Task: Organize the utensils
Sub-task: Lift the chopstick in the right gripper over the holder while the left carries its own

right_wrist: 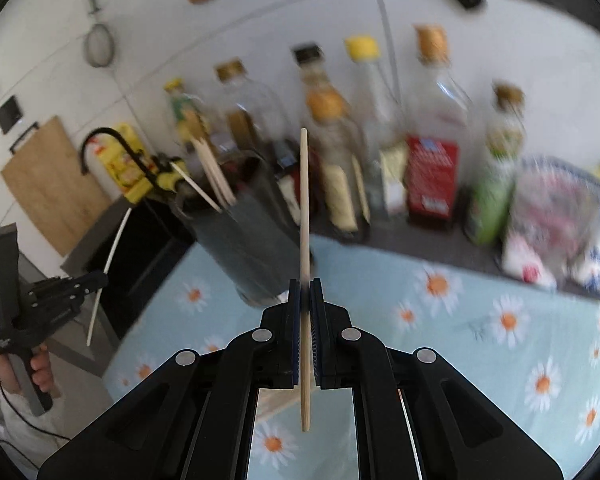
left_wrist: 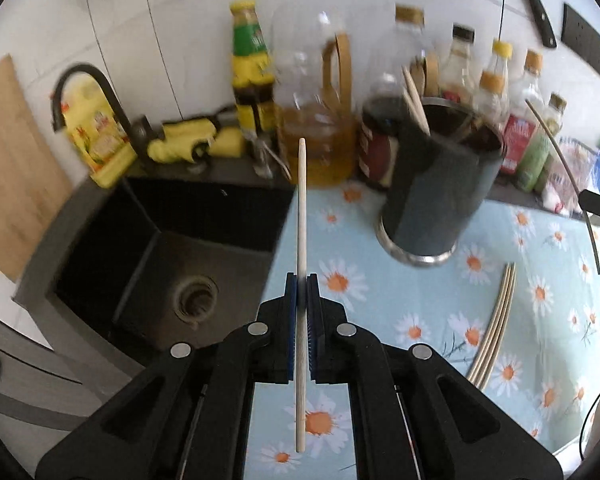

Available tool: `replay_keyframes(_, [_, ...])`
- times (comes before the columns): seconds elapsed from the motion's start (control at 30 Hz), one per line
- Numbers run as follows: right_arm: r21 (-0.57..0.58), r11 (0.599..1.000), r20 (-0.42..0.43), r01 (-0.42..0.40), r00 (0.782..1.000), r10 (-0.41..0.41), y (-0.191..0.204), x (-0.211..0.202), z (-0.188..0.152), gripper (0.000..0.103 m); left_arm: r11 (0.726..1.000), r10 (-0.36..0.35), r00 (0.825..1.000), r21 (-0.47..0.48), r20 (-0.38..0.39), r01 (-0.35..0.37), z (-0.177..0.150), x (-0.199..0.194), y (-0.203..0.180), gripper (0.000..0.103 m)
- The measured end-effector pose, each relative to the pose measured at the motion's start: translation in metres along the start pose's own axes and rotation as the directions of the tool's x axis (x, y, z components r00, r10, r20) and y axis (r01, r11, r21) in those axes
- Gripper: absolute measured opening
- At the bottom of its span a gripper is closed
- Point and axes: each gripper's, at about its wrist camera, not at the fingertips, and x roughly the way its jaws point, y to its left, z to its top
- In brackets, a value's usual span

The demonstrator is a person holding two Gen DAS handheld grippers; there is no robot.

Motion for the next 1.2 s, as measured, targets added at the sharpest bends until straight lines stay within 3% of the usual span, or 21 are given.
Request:
replay_keyframes(0.37, [-0.088, 0.992, 0.137, -0.094, 0.985, 0.106, 0.045, -0.02, 0.06, 0.005, 0.997, 0.08, 0.986, -0.013, 0.148, -0.079, 0.055, -0.053, 0.014, 0.005])
replay_keyframes(0.6, [-0.102, 0.988, 0.201, -0.114, 0.971, 0.133, 0.053, -0.018, 0.096, 0.005, 0.999, 0.031, 0.974, -0.041, 0.226, -0.023, 0.096, -0.073, 0.009, 0.005])
replay_keyframes(0.83, [-0.157, 0.977, 0.265, -0.147, 0.946, 0.185, 0.055, -0.018, 0.12, 0.005, 0.992, -0.084, 0.954, -0.064, 0.287, 0.107, 0.131, -0.075, 0.0, 0.005])
replay_keyframes(0.93, [-0.182, 0.968, 0.289, -0.17, 0.932, 0.218, 0.057, -0.012, 0.127, 0.005, 0.98, -0.162, 0.926, -0.054, 0.341, 0.192, 0.14, -0.073, -0.007, 0.005])
replay_keyframes(1.13, [-0.202, 0.945, 0.315, -0.259, 0.896, 0.313, 0.051, 0.01, 0.136, 0.005, 0.94, -0.297, 0.837, -0.013, 0.459, 0.341, 0.145, -0.052, -0.021, 0.005])
replay_keyframes(1.2, [-0.209, 0.936, 0.322, -0.285, 0.883, 0.341, 0.047, 0.02, 0.136, 0.005, 0.924, -0.334, 0.815, -0.006, 0.472, 0.383, 0.148, -0.043, -0.023, 0.005])
